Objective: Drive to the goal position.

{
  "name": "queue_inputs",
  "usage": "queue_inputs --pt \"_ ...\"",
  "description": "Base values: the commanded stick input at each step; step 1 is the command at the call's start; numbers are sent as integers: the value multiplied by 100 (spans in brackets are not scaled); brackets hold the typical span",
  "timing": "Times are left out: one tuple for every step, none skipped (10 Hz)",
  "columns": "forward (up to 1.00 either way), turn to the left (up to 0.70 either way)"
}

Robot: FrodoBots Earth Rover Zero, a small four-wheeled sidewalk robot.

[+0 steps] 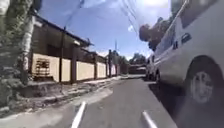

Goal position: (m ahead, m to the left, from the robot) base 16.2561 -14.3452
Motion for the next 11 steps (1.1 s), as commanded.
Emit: queue_inputs --pt "70 -35" --pt "70 -35" --pt "70 -27" --pt "70 5" --pt "70 15" --pt "70 16" --pt "70 8" --pt "70 0" --pt "70 0" --pt "85 0" --pt "85 0"
